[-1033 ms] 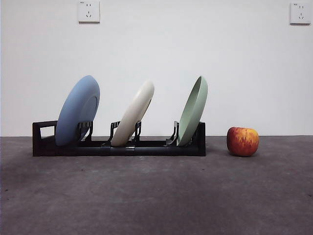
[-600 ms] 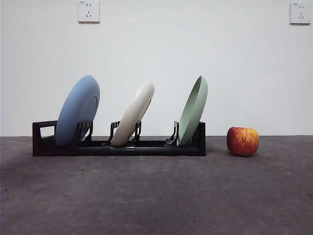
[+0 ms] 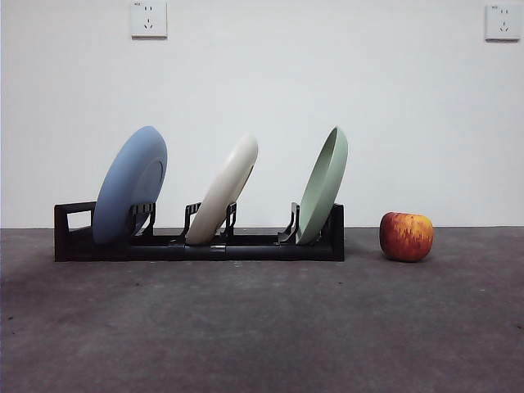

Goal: Take the yellow plate from the plate rack,put the plate on the table,take the apple from the table,put the apple in the plate

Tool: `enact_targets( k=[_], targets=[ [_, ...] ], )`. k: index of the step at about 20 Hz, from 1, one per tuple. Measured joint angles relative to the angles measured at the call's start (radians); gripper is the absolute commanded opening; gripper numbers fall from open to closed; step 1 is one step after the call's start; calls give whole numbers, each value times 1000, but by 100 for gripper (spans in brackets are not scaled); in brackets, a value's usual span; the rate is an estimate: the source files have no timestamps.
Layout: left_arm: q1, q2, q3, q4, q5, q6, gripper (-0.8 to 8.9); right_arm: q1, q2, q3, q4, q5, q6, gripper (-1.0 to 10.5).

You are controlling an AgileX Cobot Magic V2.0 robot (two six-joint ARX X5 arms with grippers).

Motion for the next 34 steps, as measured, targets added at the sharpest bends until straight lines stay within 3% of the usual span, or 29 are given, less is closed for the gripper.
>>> enact_targets(
  k=[10, 14, 17, 20, 28, 30, 34],
  targets=[
    [-105, 153, 74, 55, 22, 55, 571, 0, 48, 0, -34, -25, 0, 603],
    [-189, 311, 153, 174, -30, 80, 571, 0, 69, 0, -35, -69, 0, 599],
    [-273, 480, 256, 185, -107, 134, 571, 0, 87, 0, -34, -208, 0, 599],
    [-333, 663, 366, 196, -164, 196, 571, 0, 113, 0, -34, -294, 1, 599],
    [-380, 1057, 529, 372, -287, 259, 571, 0, 124, 0, -34, -334, 0, 599],
    [-381, 1115, 533, 422, -338, 261, 570, 0, 124, 0, -34, -354, 0, 599],
    [-382, 1185, 533, 467, -346, 261, 570, 0, 128, 0, -34, -363, 0, 599]
  ],
)
